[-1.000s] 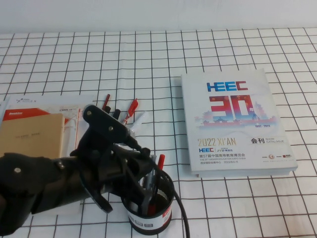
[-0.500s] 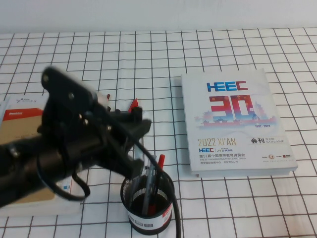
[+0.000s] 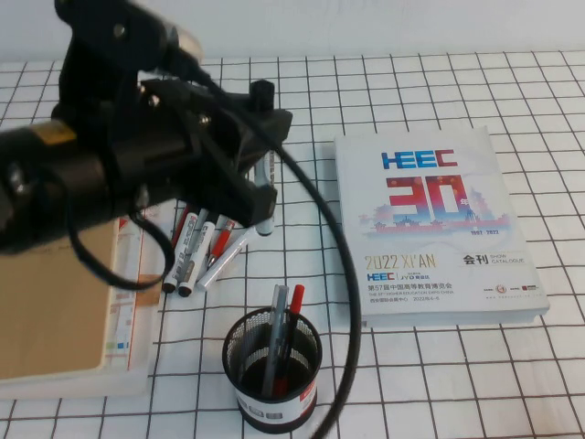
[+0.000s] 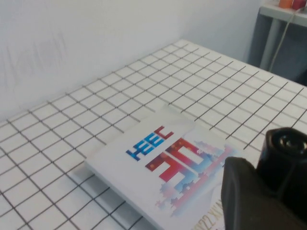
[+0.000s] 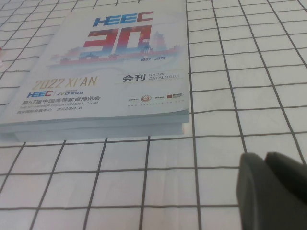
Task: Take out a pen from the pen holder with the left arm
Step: 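Take a marker out of the pen holder and lay it on the table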
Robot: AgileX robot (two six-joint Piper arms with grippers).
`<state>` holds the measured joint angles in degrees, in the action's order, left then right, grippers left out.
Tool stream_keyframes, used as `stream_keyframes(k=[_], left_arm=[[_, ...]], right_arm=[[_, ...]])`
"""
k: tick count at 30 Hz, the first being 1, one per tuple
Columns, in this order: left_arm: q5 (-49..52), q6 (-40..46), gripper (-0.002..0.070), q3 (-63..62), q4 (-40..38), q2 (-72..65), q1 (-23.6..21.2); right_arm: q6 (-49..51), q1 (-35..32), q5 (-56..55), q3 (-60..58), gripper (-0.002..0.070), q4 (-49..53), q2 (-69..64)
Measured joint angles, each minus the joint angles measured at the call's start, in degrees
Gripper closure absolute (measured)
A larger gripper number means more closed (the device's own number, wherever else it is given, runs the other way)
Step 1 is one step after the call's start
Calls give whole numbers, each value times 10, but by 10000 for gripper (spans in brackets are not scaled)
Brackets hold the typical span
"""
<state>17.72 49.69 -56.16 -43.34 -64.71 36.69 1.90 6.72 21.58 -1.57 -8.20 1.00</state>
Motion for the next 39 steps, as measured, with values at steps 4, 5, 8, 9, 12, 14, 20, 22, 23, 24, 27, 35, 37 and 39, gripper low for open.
stream_keyframes(k=[4,5,8,9,12,14,20,22,23,24,27,35,37,39], left_arm=[[72,-122,568,-58,116,-34,-36],[89,-145,568,-72,139,-44,-46],[133,-190,568,-108,192,-68,-68],[147,-205,568,-122,209,-77,-74],[206,-261,568,-171,257,-107,-85],[255,-296,568,-207,293,-136,-88],[421,-361,568,-328,341,-247,-88],[465,-365,568,-364,345,-290,-88],[480,-366,568,-376,346,-310,-88],[494,-367,568,-391,349,-330,-88],[515,-368,568,-421,360,-376,-88],[509,-361,568,-459,365,-449,-88],[501,-357,568,-460,364,-467,-88],[498,-354,568,-461,363,-484,-88]], right_arm=[[0,0,0,0,691,0,0],[0,0,0,0,691,0,0],[0,0,0,0,691,0,0],[0,0,0,0,691,0,0],[0,0,0,0,691,0,0],[0,0,0,0,691,0,0],[0,0,0,0,691,0,0],[0,0,0,0,691,0,0],[0,0,0,0,691,0,0],[0,0,0,0,691,0,0],[0,0,0,0,691,0,0],[0,0,0,0,691,0,0],[0,0,0,0,691,0,0],[0,0,0,0,691,0,0]])
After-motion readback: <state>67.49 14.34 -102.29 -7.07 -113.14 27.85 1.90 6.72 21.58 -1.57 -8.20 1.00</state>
